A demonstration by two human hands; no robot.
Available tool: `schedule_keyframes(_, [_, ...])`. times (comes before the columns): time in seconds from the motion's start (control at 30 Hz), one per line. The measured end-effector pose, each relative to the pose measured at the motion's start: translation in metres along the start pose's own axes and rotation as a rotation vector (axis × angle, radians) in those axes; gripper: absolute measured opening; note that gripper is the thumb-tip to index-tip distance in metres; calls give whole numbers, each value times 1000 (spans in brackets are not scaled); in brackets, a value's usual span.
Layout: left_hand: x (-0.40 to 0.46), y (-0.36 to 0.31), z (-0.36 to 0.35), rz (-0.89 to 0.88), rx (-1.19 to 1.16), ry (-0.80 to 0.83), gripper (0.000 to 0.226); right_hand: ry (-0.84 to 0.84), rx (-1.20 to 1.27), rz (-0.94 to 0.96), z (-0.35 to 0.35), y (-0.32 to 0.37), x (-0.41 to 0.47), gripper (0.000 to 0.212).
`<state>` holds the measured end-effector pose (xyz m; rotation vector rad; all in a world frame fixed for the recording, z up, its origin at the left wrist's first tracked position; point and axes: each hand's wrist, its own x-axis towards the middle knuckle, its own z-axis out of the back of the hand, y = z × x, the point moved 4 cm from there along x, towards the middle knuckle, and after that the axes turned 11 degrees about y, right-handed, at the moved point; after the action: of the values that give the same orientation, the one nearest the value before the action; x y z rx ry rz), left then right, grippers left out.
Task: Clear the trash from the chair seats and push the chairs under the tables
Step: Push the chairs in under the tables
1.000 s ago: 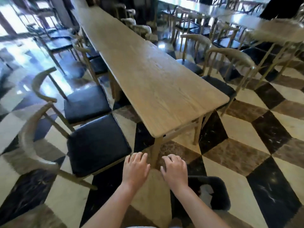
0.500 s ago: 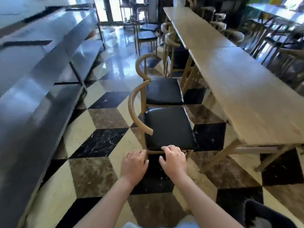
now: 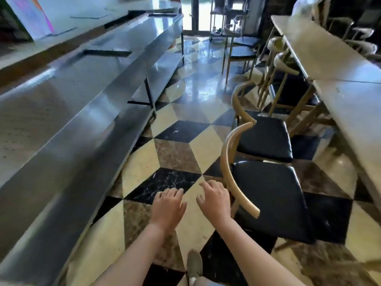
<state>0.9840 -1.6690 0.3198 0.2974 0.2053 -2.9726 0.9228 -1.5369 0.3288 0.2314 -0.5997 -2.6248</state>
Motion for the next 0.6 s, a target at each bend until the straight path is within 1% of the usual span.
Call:
schedule_keyframes(0.13, [62,56,41,49,5,-16,43,2,7,35,-6,32,92,36])
schedule_keyframes(0.23, [106,101,70,101,34,-24,41,35,-24,95,-9,64,155,33])
schedule_keyframes(0.37, [156,153,86,137,54,-5,41,87,-103,131,-23,95,219,31])
schedule_keyframes(0.47, [197,183,86,110,71,16,42,113,-150,115,-39,104,262,31])
schedule_keyframes(0.6, [260,227,84,3,65,43,42,98,-172,2,-56,118,324,27])
